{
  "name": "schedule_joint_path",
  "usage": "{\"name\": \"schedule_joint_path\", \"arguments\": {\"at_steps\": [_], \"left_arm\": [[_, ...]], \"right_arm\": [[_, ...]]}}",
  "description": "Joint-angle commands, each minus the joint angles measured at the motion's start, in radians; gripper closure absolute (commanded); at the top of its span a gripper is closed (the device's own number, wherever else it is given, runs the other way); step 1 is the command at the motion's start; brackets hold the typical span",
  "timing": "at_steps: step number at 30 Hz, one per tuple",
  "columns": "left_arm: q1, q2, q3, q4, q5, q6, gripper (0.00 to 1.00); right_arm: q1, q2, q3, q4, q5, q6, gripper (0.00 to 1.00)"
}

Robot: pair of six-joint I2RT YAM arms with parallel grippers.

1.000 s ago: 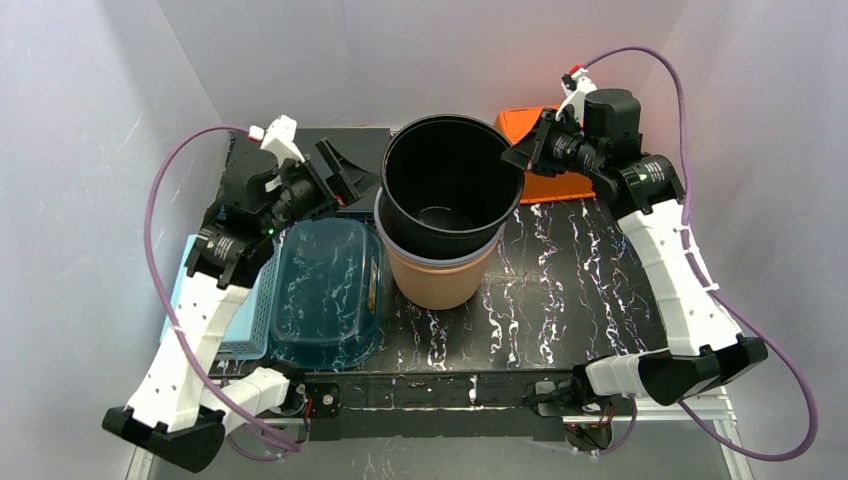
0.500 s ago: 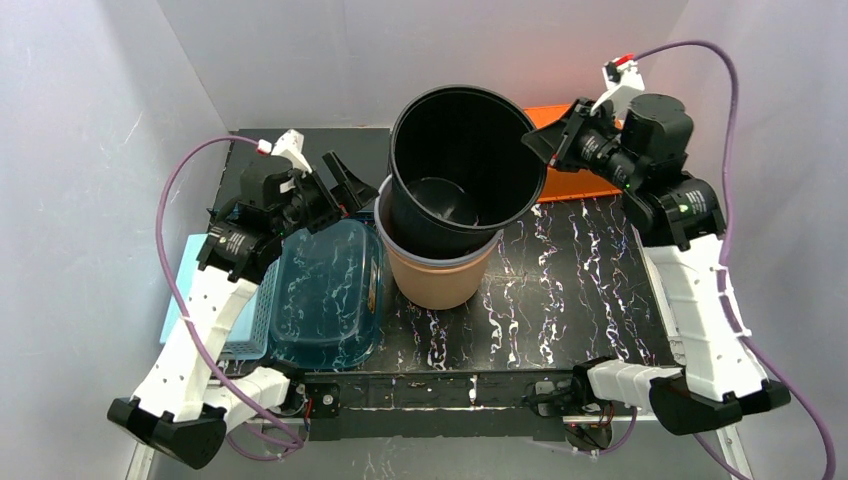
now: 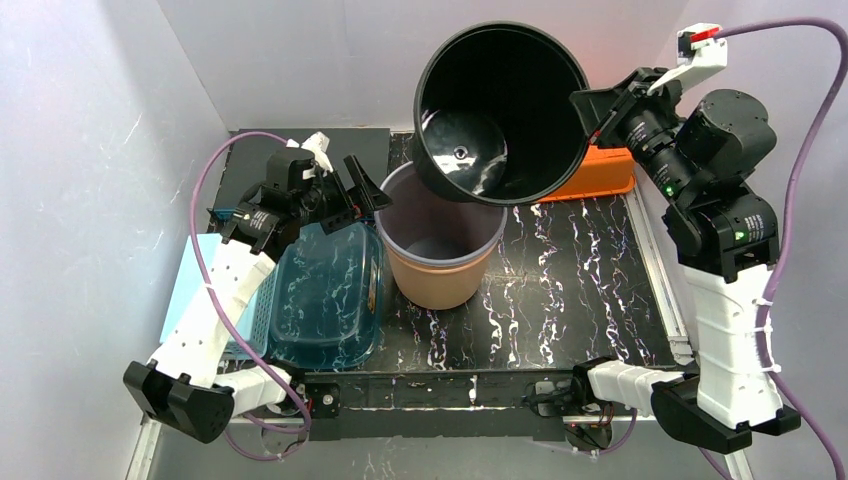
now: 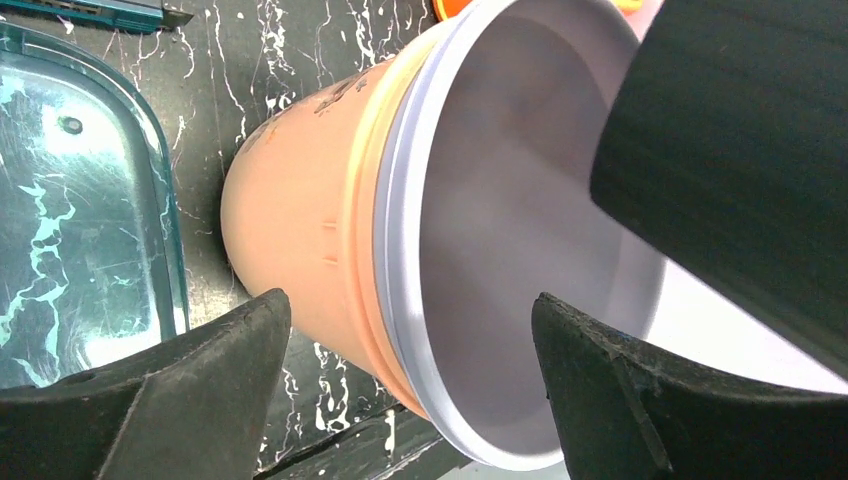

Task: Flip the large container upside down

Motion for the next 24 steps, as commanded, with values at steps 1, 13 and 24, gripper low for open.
{"name": "schedule_joint_path", "arguments": {"at_steps": [1,13,24], "left_arm": [[0.001,0.021,-0.001,-0.033,0.04,0.042,0.14],[0.001,0.075,0.001,-0.072,0.043,0.077,0.36],[0.0,0.115,0.024,-0.105,0.034,0.104,0.7]], "right_arm": [[-0.002,-0.018,0.065,0.056,0.146,-0.066,0.99],[-0.001,-0.023,0.055,-0.037,0.361,-0.198,0.99],[-0.001,-0.036,0.027,-0.116,0.528,-0.293,0.99]]}}
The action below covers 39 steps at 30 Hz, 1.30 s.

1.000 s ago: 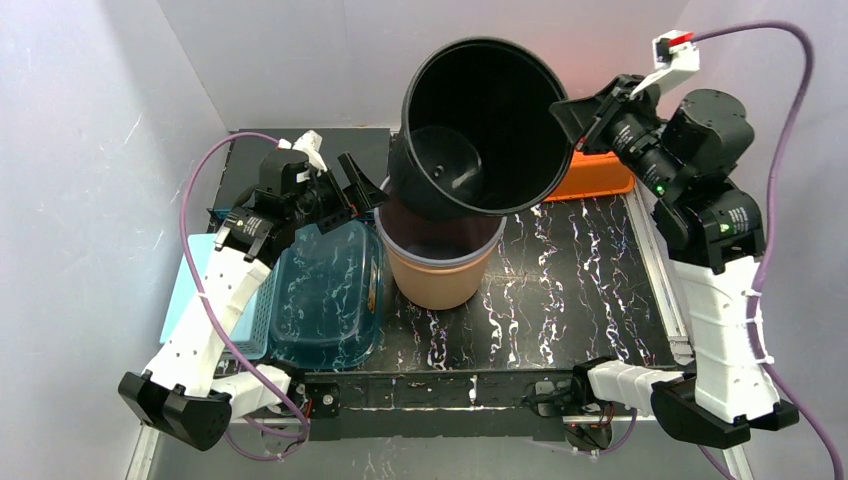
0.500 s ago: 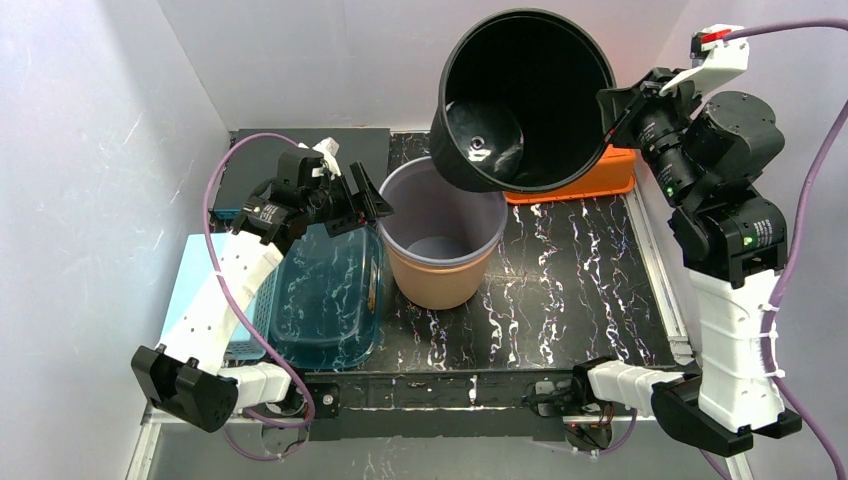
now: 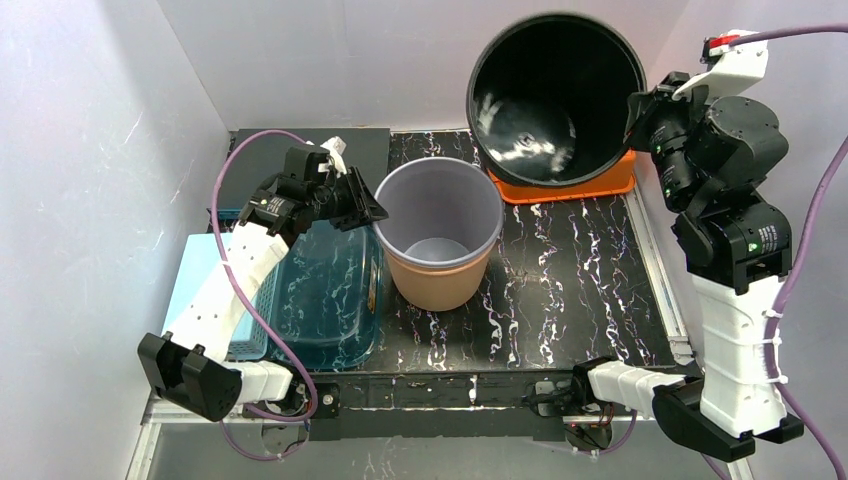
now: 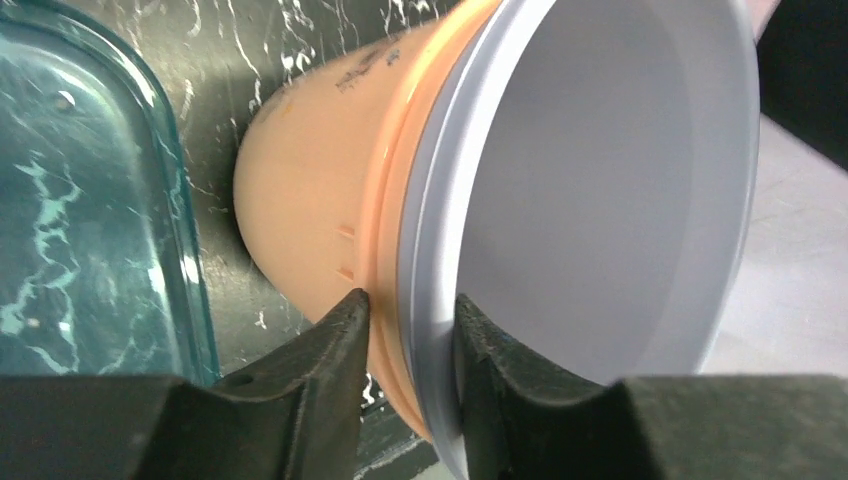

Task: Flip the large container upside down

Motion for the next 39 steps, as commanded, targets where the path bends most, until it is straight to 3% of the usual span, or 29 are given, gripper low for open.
{"name": "schedule_joint_path", "arguments": {"at_steps": [1,7,14,23,39], "left_arm": [[0.002,0.004,0.016,-0.068,-0.018,0.042,0.73],[0.003,0.007,0.033,-0.081,0.003,0.057,0.87],[0.003,0.017,0.078,-0.145,0.071,0.113,0.93],[0.003,0.028,0.118,-0.138,-0.017,0.058,1.0],[0.002,0.238,0.292,0.076,-0.126,-0.057,1.0]], "right_arm": [[-0.003,-0.018,-0.01,-0.062,0.141,-0.099,0.99],[-0.002,-0.012,-0.106,-0.183,0.26,-0.113,0.99],[-0.002,-0.03,-0.294,-0.255,0.366,-0.108,0.99],[-0.003,-0.021,-0.314,-0.239,0.504,-0.173,0.99],[-0.004,-0.053,-0.407,-0.3,0.582,-0.154,0.99]]}}
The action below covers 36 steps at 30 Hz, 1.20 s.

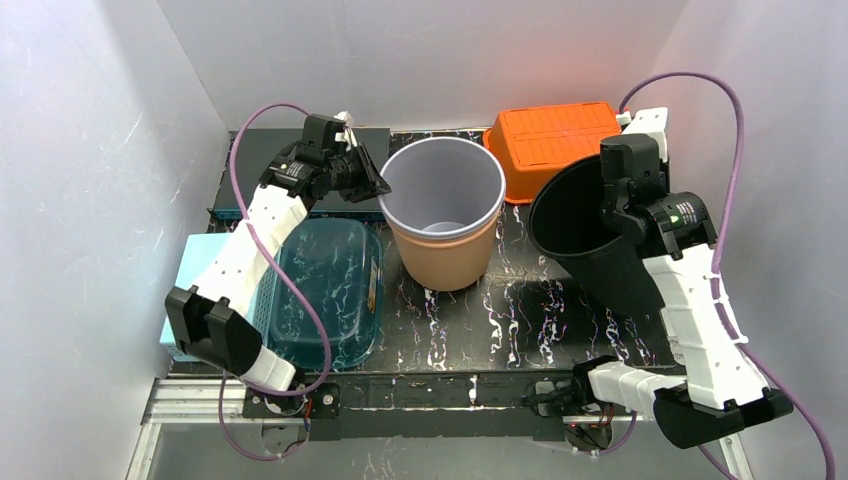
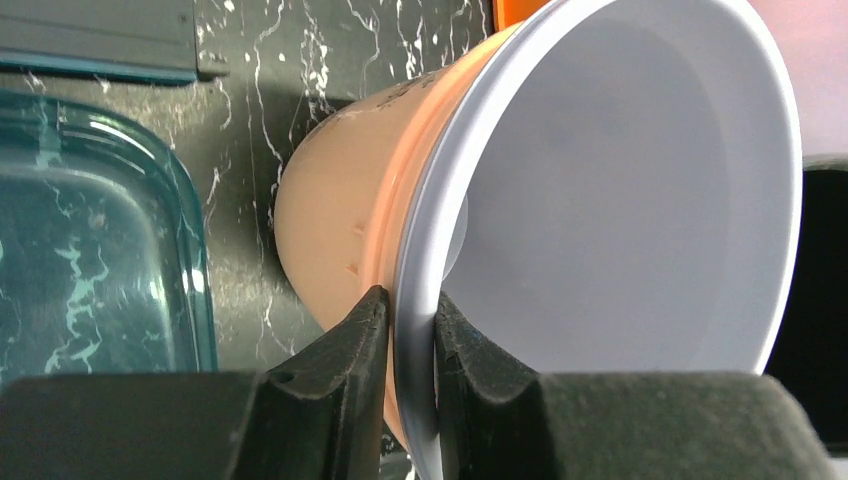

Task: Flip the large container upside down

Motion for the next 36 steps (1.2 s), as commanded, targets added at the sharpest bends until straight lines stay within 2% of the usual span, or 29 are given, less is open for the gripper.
{"name": "schedule_joint_path", "arguments": {"at_steps": [1,8,11,12,14,17,21,25,29,32,36], "left_arm": [[0.0,0.042,0.097,0.099,-0.059,-0.054,1.0],[0.008,0.126,0.195,0.163,-0.202,-0.047,1.0],[0.014,0.217,0.322,0.09,-0.185,-0.024,0.85],[0.014,0.237,0.347,0.072,-0.168,-0.014,0.76],[0.016,0.244,0.343,0.06,-0.144,-0.007,0.57],[0.017,0.209,0.271,0.069,-0.126,-0.011,0.38],[0.027,0.132,0.198,0.053,-0.133,0.0,0.25],[0.036,0.014,0.137,0.018,-0.189,0.026,0.18],[0.036,-0.143,0.046,0.018,-0.19,0.052,0.16],[0.035,-0.264,-0.071,0.079,-0.106,0.051,0.17],[-0.001,-0.387,-0.246,0.225,0.108,0.029,0.18]], "right_arm": [[-0.002,-0.034,-0.019,0.009,0.054,0.016,0.99],[-0.001,-0.037,-0.036,0.013,0.049,0.009,0.99],[-0.001,-0.031,-0.056,0.012,-0.006,-0.009,0.99],[-0.001,-0.029,-0.062,0.007,-0.029,-0.01,0.99],[0.0,-0.029,-0.079,0.004,-0.068,-0.001,0.99],[0.0,-0.03,-0.108,0.0,-0.119,0.013,0.99],[0.0,-0.025,-0.131,0.001,-0.163,0.005,0.99],[0.0,-0.018,-0.135,0.007,-0.252,-0.003,0.99],[0.001,-0.013,-0.143,-0.001,-0.395,-0.001,0.99],[0.002,-0.017,-0.163,-0.006,-0.476,0.011,0.99],[0.003,-0.018,-0.199,-0.01,-0.549,0.04,0.99]]}}
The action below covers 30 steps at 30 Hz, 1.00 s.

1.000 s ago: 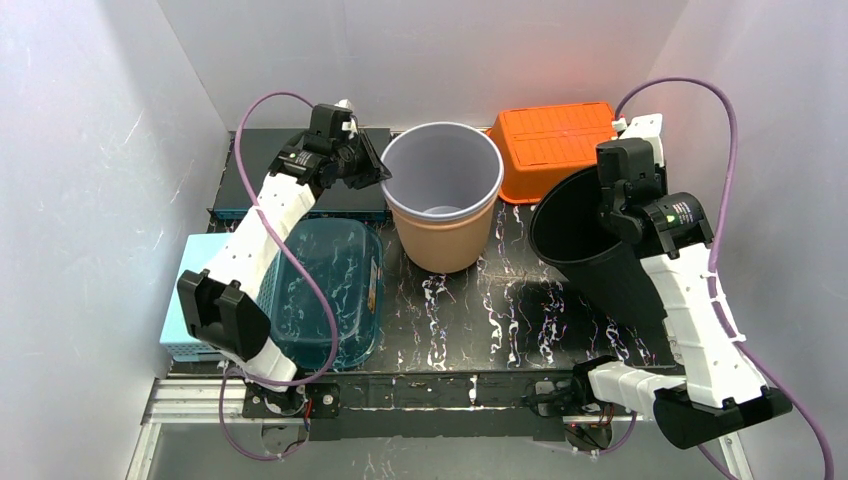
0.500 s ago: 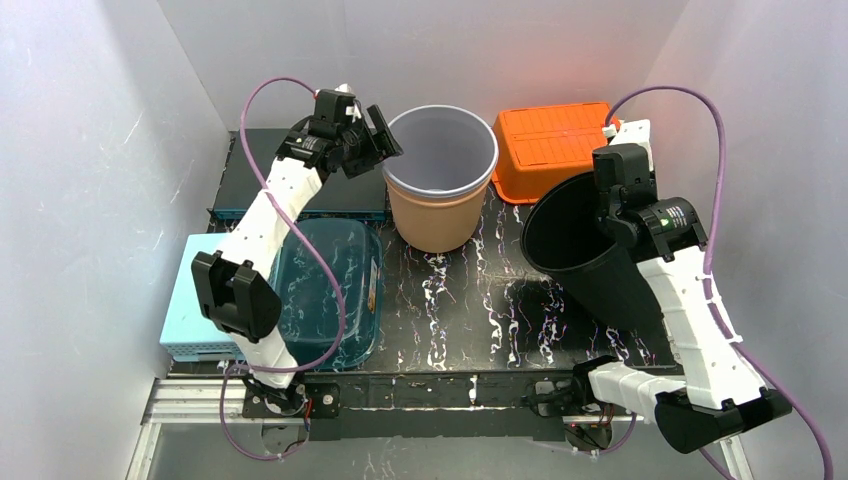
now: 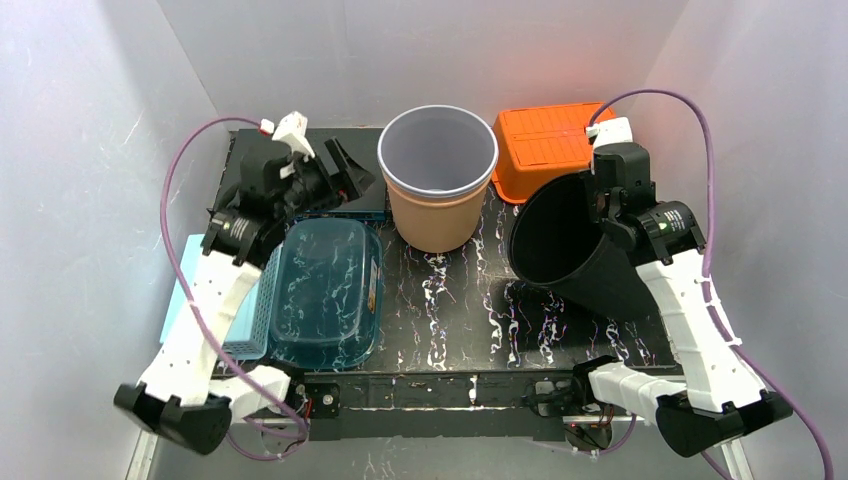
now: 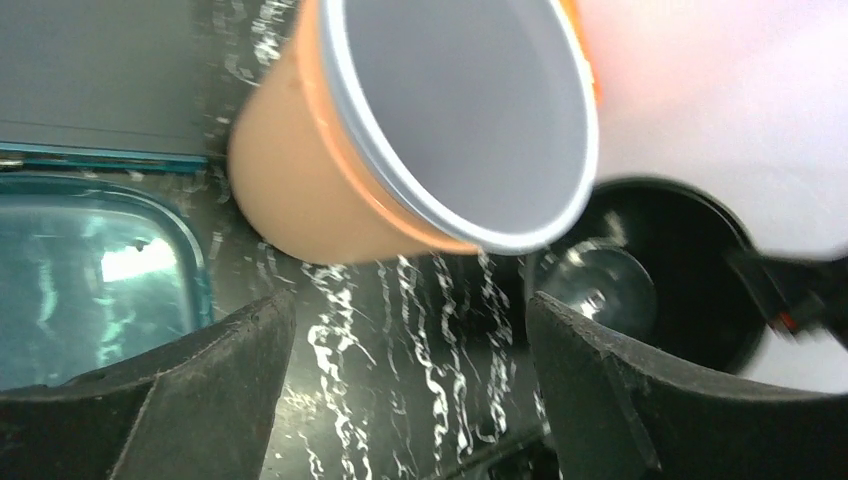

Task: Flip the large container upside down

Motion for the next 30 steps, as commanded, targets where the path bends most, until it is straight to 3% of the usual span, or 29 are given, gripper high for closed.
{"name": "schedule_joint_path", "arguments": {"at_steps": [1,5,12,22,30], "left_arm": [[-0.064,-0.089,-0.154,0.126,0.211,0.009,0.18],[-0.272,-0.099,-0.194,0.127,0.124,0.094,0.18],[-0.524,-0.04,-0.222,0.247,0.014,0.099,0.17],[-0.731,0.078,-0.234,0.499,-0.034,0.106,0.15],[-0.836,0.306,-0.107,0.609,0.033,0.206,0.14]], "right_arm": [[0.004,0.017,-0.076,-0.095,-0.212,0.089,0.99],[0.016,0.036,-0.078,-0.099,-0.272,0.136,0.99],[0.041,0.042,-0.082,-0.057,-0.391,0.293,0.99],[0.082,0.038,-0.119,-0.01,-0.397,0.421,0.99],[0.09,0.059,-0.115,0.015,-0.44,0.451,0.99]]}}
